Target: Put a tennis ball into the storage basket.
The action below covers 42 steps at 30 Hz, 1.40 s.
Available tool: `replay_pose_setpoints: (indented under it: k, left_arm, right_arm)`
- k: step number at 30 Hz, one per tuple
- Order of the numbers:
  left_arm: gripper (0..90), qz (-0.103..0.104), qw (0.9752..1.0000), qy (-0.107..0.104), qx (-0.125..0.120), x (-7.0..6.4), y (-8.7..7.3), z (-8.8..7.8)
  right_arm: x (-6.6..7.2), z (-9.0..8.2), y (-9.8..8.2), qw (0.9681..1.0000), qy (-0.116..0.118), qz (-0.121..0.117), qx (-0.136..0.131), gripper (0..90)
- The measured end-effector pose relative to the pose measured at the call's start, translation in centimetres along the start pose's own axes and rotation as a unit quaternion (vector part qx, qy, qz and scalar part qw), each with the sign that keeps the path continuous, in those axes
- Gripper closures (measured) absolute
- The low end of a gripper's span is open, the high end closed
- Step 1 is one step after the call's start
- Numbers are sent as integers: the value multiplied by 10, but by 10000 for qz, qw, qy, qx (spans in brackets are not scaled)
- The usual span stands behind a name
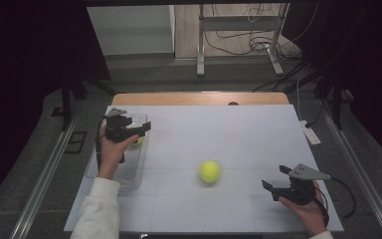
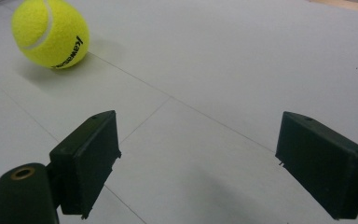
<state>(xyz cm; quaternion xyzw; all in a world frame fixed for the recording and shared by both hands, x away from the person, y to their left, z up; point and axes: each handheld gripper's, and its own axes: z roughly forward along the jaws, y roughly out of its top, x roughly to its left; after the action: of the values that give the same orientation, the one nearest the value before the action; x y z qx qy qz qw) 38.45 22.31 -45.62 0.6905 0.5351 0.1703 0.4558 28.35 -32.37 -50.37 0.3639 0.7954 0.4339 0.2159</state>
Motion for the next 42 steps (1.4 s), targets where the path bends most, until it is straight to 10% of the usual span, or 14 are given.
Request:
replay_pose_setpoints:
  k: [42]
  left_arm:
    - [168, 737, 9936, -835, 197, -62, -3, 10]
  right_arm:
    - [1, 6, 2, 9999, 96, -82, 3, 132]
